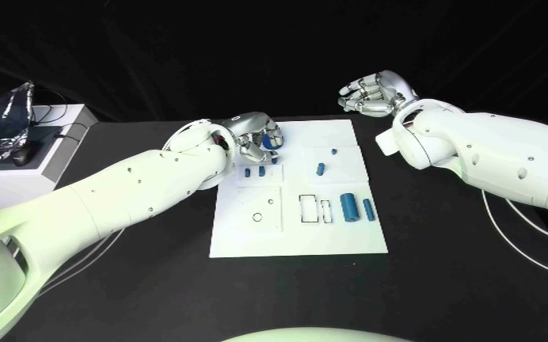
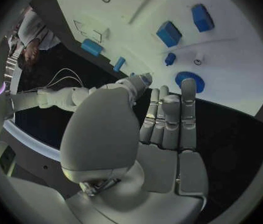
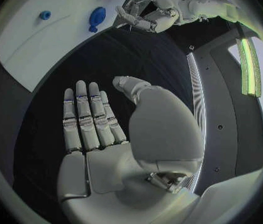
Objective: Assemble the parts on the task board
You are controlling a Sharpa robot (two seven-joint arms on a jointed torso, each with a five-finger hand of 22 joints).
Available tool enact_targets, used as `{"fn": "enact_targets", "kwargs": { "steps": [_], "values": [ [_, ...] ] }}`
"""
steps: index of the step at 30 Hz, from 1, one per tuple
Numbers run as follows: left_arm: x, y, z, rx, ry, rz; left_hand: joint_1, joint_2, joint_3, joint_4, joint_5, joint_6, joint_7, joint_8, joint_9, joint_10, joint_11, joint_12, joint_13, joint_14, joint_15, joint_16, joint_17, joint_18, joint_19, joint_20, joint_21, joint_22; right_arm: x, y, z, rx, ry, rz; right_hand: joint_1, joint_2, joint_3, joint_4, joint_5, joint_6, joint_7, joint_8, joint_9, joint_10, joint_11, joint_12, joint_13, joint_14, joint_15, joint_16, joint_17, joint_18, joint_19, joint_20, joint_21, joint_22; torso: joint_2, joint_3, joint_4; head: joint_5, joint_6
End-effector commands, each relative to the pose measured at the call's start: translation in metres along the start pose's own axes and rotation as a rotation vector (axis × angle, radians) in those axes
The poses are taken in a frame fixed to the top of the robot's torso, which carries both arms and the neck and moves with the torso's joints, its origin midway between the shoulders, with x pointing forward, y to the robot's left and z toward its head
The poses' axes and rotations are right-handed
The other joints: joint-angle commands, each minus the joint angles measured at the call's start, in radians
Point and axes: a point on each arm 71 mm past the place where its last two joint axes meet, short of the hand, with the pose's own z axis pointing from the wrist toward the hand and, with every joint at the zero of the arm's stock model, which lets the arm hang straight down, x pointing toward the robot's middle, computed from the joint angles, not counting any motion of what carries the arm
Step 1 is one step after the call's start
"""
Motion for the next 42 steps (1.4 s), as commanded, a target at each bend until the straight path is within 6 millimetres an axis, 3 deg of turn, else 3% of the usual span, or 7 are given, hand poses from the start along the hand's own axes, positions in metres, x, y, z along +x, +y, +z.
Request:
{"fn": "enact_targets", "kwargs": {
  "steps": [1,7,13,28,42],
  "values": [
    [0.005,-0.003,0.003,0.008,0.052,0.059,-0.006,0.003,0.006,-0.008,-0.001,0.009,0.003,-0.009,-0.004,-0.006,0.003,-0.009,-0.005,0.000,-0.001,0.005,-0.007,0.001,0.001,0.001,0.002,0.001,0.002,0.003,0.000,-0.026,0.006,-0.010,0.010,0.000,0.001,-0.004,0.002,0.007,0.000,-0.001,0.001,-0.008,0.002,-0.001,-0.001,0.004,0.002,-0.004,-0.001,0.009,0.004,-0.005,0.001,-0.001,0.000,0.0000,-0.0003,0.000,0.002],
    [0.009,-0.001,0.007,-0.003,0.067,0.064,-0.016,-0.002,0.010,-0.010,-0.002,0.011,0.011,-0.017,-0.013,-0.009,0.007,-0.026,-0.017,-0.002,0.002,0.015,-0.010,-0.001,0.007,0.003,0.015,0.015,0.002,0.003,0.000,-0.026,0.007,-0.009,0.009,-0.001,0.001,-0.003,0.002,0.007,0.001,-0.002,0.001,-0.008,0.002,-0.001,-0.001,0.004,0.002,-0.005,-0.002,0.009,0.004,-0.005,0.001,-0.002,0.001,0.0010,-0.0030,-0.001,0.000],
    [0.013,0.001,0.009,-0.022,0.096,0.064,-0.023,-0.003,0.008,-0.010,-0.003,0.010,0.014,-0.024,-0.020,-0.012,0.009,-0.039,-0.025,-0.002,0.005,0.023,-0.011,-0.003,0.012,0.006,0.024,0.026,0.002,0.003,-0.001,-0.026,0.008,-0.009,0.008,-0.001,0.001,-0.003,0.002,0.006,0.001,-0.002,0.001,-0.008,0.003,-0.001,-0.001,0.004,0.002,-0.005,-0.002,0.009,0.004,-0.005,0.001,-0.002,0.000,0.0007,0.0010,-0.005,-0.003],
    [0.017,0.007,0.010,-0.059,0.128,0.066,-0.025,-0.002,0.009,-0.013,-0.002,0.010,0.020,-0.031,-0.026,-0.009,0.010,-0.050,-0.033,0.000,0.006,0.033,-0.011,-0.005,0.021,0.008,0.037,0.041,0.002,0.004,-0.002,-0.027,0.007,-0.008,0.008,-0.001,0.001,-0.003,0.002,0.006,0.001,-0.002,0.001,-0.008,0.003,-0.001,-0.001,0.004,0.002,-0.005,-0.002,0.009,0.004,-0.005,0.001,-0.002,-0.001,-0.0002,0.0018,-0.009,-0.007],
    [0.016,0.009,0.011,-0.071,0.108,0.061,-0.014,0.013,0.036,-0.029,-0.002,0.025,0.025,-0.041,-0.039,0.013,0.011,-0.069,-0.048,0.010,0.007,0.057,-0.005,-0.009,0.039,0.009,0.066,0.073,0.002,0.006,-0.002,-0.032,0.011,-0.006,0.007,-0.002,0.001,-0.003,0.003,0.006,0.002,-0.003,0.001,-0.008,0.003,-0.001,-0.001,0.004,0.003,-0.005,-0.002,0.008,0.005,-0.005,0.001,-0.003,0.003,-0.0002,0.0003,-0.011,-0.011]
  ]
}}
